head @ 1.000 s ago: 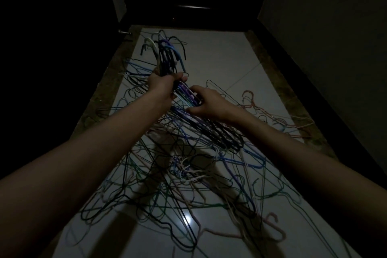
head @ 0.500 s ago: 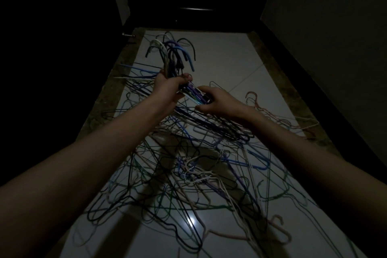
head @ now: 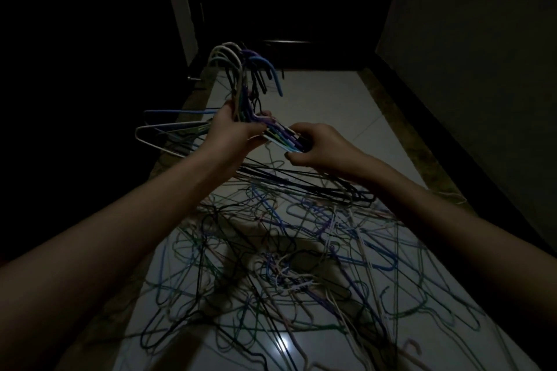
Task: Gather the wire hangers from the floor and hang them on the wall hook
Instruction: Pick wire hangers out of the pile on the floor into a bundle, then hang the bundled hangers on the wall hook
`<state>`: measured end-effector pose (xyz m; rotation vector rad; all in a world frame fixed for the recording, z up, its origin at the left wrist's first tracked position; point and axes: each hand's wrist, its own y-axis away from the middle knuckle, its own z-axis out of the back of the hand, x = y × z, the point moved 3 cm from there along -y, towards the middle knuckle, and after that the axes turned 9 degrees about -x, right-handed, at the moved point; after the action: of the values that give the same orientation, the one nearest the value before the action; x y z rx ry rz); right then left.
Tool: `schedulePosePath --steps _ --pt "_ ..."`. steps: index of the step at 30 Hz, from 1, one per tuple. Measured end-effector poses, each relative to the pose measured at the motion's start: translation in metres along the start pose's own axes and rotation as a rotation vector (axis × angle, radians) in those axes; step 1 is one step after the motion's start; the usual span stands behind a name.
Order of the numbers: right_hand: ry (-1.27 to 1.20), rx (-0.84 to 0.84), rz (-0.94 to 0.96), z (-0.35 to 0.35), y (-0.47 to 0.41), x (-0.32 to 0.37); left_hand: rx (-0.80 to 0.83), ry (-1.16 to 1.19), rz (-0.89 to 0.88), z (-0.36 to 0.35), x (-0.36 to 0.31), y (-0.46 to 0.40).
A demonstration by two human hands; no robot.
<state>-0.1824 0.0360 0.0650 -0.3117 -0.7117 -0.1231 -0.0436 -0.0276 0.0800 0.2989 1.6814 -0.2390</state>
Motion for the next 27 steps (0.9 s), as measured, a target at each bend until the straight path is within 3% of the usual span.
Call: schedulePosePath --steps 7,13,22,27 --pt "0.012 0.004 0.06 0.05 -0.035 0.062 -0.016 -0.01 -0.023 0.006 -0.081 -0.013" --pt "-0.024 0.043 0.055 0.138 -0.077 0.149 -0.038 -0.047 -0.084 -0.004 -0.207 -0.019" --pt "-0.044 0.112 0.101 0.338 -0.147 0.34 -0.108 0.01 -0.088 -0.035 -0.488 -0.002" --pt "-0.007 0.15 0.206 0.477 -0.184 0.481 -0.153 0.26 -0.021 -0.051 -0.674 0.018"
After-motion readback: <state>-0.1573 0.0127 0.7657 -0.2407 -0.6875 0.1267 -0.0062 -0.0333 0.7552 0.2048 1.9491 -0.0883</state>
